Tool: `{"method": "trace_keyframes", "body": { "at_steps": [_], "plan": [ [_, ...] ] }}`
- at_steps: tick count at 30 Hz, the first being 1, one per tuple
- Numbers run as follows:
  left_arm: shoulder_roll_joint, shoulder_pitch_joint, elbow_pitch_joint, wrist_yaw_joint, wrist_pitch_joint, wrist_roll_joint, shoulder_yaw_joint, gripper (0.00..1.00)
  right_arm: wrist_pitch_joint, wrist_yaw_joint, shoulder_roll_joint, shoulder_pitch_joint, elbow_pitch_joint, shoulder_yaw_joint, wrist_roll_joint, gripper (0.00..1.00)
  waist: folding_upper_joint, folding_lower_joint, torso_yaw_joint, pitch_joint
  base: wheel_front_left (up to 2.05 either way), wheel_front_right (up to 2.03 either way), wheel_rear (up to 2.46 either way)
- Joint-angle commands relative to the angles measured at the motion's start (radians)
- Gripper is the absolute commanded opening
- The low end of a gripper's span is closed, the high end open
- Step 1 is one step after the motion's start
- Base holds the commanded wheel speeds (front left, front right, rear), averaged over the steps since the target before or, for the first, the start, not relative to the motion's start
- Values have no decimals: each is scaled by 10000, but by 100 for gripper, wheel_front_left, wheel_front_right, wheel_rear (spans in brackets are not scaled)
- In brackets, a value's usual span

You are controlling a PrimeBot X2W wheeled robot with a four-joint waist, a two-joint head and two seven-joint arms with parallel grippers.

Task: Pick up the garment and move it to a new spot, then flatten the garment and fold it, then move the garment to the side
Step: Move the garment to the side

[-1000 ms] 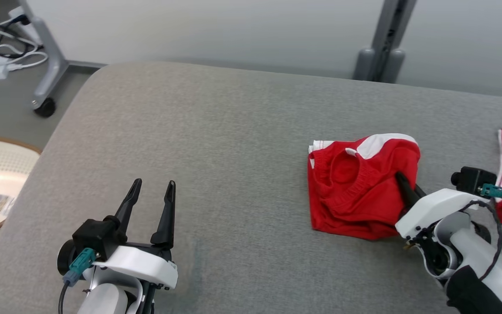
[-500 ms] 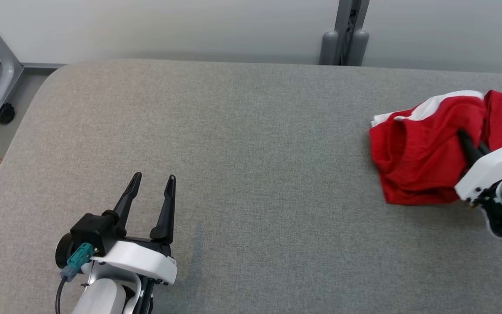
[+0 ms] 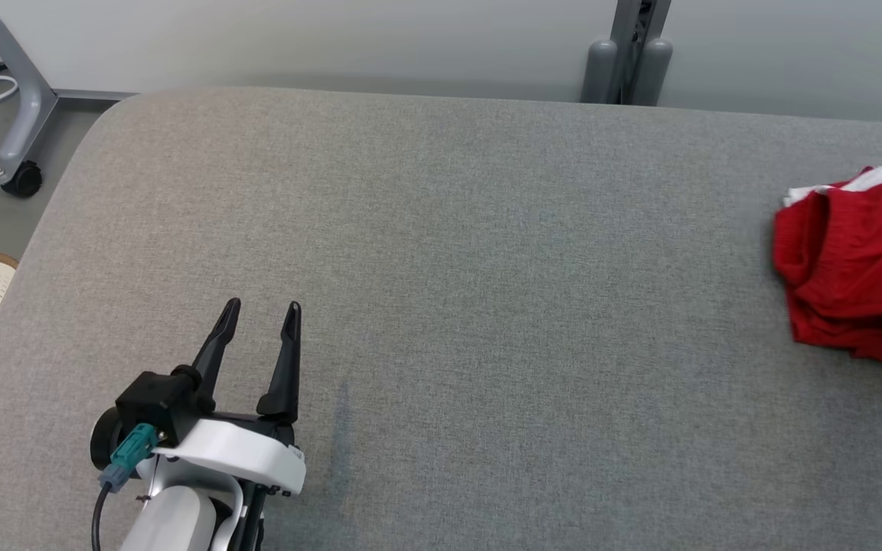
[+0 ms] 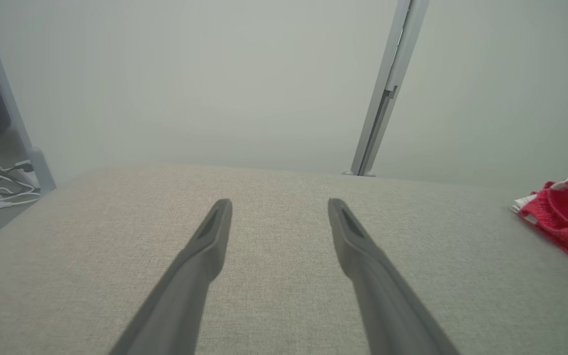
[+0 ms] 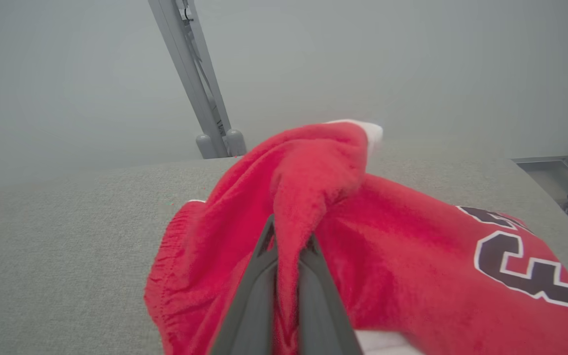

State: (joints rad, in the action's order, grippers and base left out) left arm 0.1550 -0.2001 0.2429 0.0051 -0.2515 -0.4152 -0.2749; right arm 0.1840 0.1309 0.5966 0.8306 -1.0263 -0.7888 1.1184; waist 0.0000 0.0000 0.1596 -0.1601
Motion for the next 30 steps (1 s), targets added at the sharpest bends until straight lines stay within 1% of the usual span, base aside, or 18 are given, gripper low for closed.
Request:
{"method": "trace_keyframes", "body": {
  "at_steps": [1, 4, 8, 13, 15, 17, 18, 19, 20, 21, 28, 29, 30],
  "plan": [
    [83, 39, 10, 53, -47, -28, 36, 100, 30, 0, 115, -9, -97, 8, 6, 0, 0, 0, -16, 15, 0, 0, 0],
    [104, -5, -37, 53, -52, -34, 16, 100, 97, 0, 293, 118, -345, -39, -147, 0, 0, 0, -66, 13, 0, 0, 0],
    [131, -93, -98, 54, -23, -33, -31, 100, 94, 0, 297, 207, -853, -191, -426, 0, 0, 0, -109, -86, 0, 0, 0],
    [149, -195, -124, 29, -2, -46, -89, 100, 222, 0, 146, 290, -1907, -426, -880, 0, 0, 0, -61, -245, 0, 0, 0],
    [158, -256, -132, 15, 5, -49, -111, 100, 357, 0, 181, 421, -2362, -433, -1114, 0, 0, 0, -14, -307, 0, 0, 0],
    [173, -331, -150, 10, 12, -43, -132, 100, 500, 0, 247, 480, -2563, -328, -1325, 3, 0, 0, 43, -349, 0, 0, 0],
    [182, -352, -149, 13, 14, -43, -139, 100, 565, 0, 287, 455, -2614, -265, -1456, 7, 0, 0, 69, -355, 0, 0, 0],
    [194, -362, -142, 11, 15, -49, -145, 100, 582, 0, 518, 272, -2643, -98, -1527, 23, 0, 0, 91, -355, 0, 0, 0],
    [199, -375, -131, 12, 16, -52, -152, 100, 594, -3, 749, 70, -2659, 61, -1640, 44, 0, 0, 115, -352, 0, 0, 0],
    [192, -388, -124, 12, 15, -58, -165, 100, 590, -3, 854, -19, -2661, 233, -1766, 100, 0, 0, 142, -340, 0, 0, 0],
    [197, -307, -47, 86, 7, -87, -203, 100, 498, 0, 894, -409, -2637, 1511, -2810, 100, 0, 0, 203, -181, 0, 0, 0],
    [197, -307, -47, 86, 7, -87, -203, 100, 498, 0, 894, -409, -2637, 1511, -2810, 100, 0, 0, 203, -181, 0, 0, 0],
    [207, -251, -30, 113, 1, -114, -197, 100, 484, 0, 780, -475, -2636, 1863, -3137, 100, 0, 0, 171, -120, 0, 0, 0]
  ]
}}
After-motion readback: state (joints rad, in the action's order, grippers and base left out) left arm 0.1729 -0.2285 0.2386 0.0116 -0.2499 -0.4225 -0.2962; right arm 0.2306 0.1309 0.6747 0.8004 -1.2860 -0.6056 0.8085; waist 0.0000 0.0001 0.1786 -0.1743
